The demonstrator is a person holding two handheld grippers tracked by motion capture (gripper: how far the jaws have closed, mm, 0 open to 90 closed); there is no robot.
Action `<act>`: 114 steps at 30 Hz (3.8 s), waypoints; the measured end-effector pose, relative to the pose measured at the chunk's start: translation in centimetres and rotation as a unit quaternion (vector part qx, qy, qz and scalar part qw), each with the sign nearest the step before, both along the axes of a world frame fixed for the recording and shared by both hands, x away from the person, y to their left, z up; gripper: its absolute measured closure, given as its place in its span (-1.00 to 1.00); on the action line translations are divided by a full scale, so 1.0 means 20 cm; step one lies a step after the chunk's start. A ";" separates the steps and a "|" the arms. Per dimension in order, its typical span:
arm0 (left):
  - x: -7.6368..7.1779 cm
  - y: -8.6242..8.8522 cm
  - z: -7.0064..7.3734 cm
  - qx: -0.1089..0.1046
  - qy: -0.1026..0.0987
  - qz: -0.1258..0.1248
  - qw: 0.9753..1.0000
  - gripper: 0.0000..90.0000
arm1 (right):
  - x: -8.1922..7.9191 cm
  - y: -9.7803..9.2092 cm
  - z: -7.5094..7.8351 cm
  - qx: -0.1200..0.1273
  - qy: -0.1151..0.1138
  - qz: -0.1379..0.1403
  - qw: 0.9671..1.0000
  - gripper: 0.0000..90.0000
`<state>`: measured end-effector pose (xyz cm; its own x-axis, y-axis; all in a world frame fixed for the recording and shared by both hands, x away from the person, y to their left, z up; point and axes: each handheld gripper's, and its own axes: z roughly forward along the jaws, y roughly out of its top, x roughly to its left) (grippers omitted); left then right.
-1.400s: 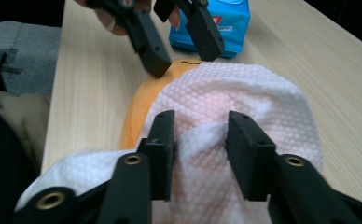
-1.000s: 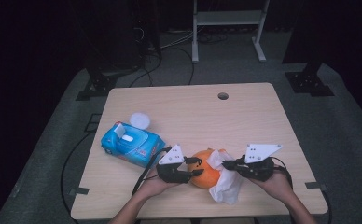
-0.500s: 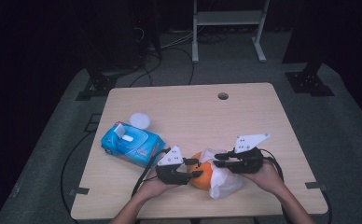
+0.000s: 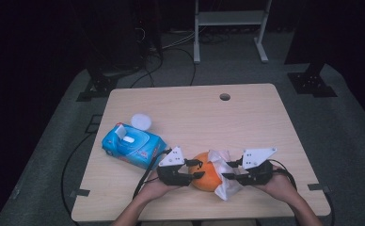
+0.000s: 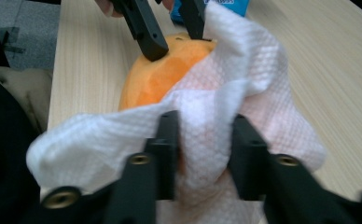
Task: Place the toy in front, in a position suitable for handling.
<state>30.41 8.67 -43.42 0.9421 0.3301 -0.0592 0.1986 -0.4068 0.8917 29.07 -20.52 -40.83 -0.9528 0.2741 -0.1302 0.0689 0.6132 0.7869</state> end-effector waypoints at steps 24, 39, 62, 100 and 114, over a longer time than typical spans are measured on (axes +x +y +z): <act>0.02 -0.03 -0.03 -0.006 0.008 0.005 1.000 0.02 | 0.02 -0.10 -0.05 0.063 0.045 -0.062 0.995 0.92; 0.01 -0.04 -0.02 -0.004 0.008 0.001 1.000 -0.03 | -0.01 -0.01 -0.03 0.041 0.006 -0.089 0.995 0.20; 0.00 -0.05 -0.03 -0.003 0.014 0.004 1.000 0.01 | 0.02 -0.09 -0.05 0.051 0.043 -0.077 0.995 0.93; 0.00 -0.06 -0.03 -0.003 0.020 0.007 1.000 -0.02 | -0.02 -0.09 -0.03 0.004 0.005 -0.060 0.998 0.93; 0.01 -0.03 -0.04 -0.009 0.025 0.023 0.999 -0.01 | 0.01 -0.08 -0.06 0.040 0.031 -0.051 0.997 0.94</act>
